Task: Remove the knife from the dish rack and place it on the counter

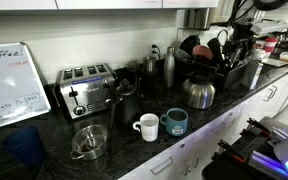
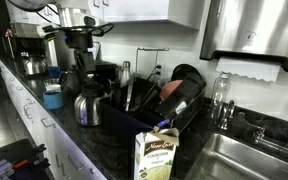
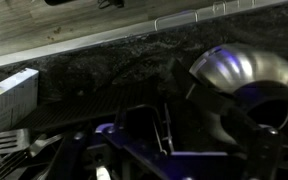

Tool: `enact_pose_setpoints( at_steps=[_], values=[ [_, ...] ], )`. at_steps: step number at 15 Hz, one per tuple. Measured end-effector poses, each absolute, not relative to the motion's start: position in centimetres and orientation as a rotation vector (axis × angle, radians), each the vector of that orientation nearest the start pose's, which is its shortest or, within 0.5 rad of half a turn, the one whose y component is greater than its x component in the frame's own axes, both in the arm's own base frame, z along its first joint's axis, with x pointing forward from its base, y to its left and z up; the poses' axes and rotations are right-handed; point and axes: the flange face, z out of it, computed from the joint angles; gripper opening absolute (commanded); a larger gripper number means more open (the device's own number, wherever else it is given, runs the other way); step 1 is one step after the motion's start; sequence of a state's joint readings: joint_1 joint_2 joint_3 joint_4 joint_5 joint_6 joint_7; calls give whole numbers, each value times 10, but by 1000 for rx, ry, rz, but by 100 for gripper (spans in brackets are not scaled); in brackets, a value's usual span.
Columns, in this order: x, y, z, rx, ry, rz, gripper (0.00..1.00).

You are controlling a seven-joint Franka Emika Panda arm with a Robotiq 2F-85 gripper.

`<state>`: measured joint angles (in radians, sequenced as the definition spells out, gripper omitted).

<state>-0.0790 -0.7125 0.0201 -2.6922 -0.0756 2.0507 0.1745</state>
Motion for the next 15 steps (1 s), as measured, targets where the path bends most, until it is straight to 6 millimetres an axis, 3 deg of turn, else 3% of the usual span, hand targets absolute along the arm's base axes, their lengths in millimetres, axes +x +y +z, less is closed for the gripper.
enact_pose_setpoints(
  at_steps=[4, 15],
  values=[
    [360, -49, 470, -3189, 521, -234, 100],
    [361, -48, 471, -3184, 559, -234, 100]
  ],
)
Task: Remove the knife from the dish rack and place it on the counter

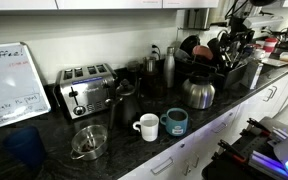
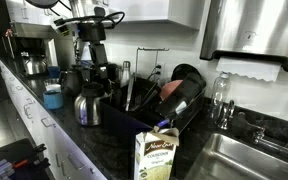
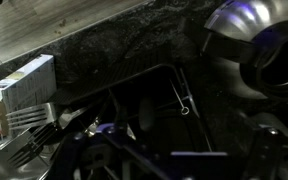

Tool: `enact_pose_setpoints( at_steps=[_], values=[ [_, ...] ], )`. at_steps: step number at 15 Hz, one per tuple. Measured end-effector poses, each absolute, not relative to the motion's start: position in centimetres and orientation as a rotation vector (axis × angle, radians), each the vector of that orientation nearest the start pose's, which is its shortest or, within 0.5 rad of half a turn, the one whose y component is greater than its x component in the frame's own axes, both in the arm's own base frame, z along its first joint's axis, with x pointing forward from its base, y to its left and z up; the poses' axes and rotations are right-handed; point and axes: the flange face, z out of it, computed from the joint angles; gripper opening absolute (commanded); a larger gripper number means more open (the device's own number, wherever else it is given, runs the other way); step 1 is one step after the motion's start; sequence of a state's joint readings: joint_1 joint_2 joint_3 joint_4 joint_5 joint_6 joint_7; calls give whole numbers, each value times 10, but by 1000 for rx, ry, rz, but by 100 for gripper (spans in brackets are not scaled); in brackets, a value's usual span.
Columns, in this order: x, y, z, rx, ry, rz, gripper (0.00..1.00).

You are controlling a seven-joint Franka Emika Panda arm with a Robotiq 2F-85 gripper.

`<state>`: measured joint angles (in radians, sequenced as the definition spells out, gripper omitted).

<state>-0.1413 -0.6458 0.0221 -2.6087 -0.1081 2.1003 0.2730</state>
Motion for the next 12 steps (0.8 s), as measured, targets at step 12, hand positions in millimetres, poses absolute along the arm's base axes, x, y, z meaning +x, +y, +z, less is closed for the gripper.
enact_pose_setpoints(
  at_steps=[12],
  values=[
    [403, -66, 460, -2983, 1305, -400, 100]
  ],
)
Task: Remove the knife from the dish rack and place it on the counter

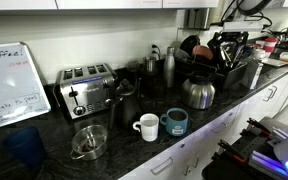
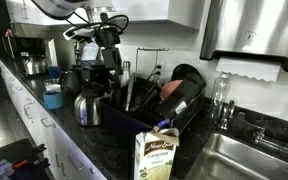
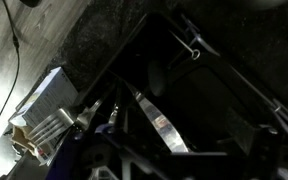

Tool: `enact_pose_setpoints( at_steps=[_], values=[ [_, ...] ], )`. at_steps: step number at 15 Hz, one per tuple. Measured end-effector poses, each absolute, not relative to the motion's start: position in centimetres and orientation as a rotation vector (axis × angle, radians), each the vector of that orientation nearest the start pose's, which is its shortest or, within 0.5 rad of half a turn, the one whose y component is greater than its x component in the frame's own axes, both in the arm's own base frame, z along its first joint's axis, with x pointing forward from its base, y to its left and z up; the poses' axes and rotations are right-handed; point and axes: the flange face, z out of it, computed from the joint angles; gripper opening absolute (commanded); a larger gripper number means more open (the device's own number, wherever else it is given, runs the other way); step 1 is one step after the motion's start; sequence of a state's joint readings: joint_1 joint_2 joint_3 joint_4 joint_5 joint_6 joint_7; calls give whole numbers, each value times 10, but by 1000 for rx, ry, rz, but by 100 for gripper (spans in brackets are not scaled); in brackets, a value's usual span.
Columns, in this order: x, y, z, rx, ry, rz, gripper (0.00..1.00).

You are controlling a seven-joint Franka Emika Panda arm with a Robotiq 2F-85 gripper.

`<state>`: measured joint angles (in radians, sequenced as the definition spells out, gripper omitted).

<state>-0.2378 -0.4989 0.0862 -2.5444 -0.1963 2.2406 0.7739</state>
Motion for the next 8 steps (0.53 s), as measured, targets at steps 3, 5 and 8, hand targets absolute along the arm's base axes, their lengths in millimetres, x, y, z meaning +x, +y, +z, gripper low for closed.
enact_pose_setpoints(
  at_steps=[3, 5, 8],
  values=[
    [412, -77, 452, -2948, 1429, -415, 100],
    [415, -78, 450, -2940, 1445, -411, 100],
    [416, -78, 451, -2937, 1447, -416, 100]
  ],
)
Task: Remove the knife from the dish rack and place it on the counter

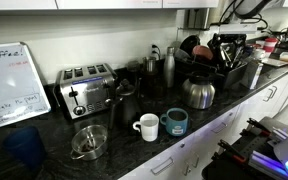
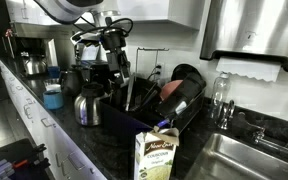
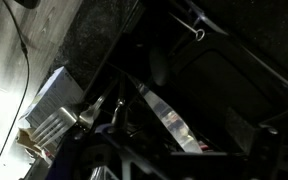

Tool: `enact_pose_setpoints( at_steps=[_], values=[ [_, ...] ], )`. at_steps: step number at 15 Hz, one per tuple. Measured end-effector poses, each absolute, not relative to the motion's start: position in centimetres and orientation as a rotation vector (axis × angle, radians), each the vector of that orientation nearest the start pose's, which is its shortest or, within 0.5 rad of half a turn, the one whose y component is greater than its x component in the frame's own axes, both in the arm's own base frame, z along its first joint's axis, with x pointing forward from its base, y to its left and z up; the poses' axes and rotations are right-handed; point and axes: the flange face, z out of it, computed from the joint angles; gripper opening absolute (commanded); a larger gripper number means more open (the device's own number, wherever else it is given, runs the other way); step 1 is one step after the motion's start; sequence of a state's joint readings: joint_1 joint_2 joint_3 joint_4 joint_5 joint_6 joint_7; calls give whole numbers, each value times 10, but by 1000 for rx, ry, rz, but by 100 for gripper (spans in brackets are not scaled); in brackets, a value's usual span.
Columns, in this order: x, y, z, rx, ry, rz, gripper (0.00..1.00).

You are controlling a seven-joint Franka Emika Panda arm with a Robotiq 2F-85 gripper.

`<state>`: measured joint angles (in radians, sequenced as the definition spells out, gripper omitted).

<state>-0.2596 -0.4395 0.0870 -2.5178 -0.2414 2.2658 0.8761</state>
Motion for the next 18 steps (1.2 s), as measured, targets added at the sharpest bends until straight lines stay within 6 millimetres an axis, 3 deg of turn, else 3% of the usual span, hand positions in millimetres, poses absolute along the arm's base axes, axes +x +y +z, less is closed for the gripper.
enact_pose_setpoints(
  at_steps=[6, 13, 18],
  values=[
    [415, -78, 450, -2929, 1463, -413, 100],
    [415, -77, 448, -2815, 1674, -385, 100],
    [433, -78, 437, -2739, 1808, -363, 100]
  ],
)
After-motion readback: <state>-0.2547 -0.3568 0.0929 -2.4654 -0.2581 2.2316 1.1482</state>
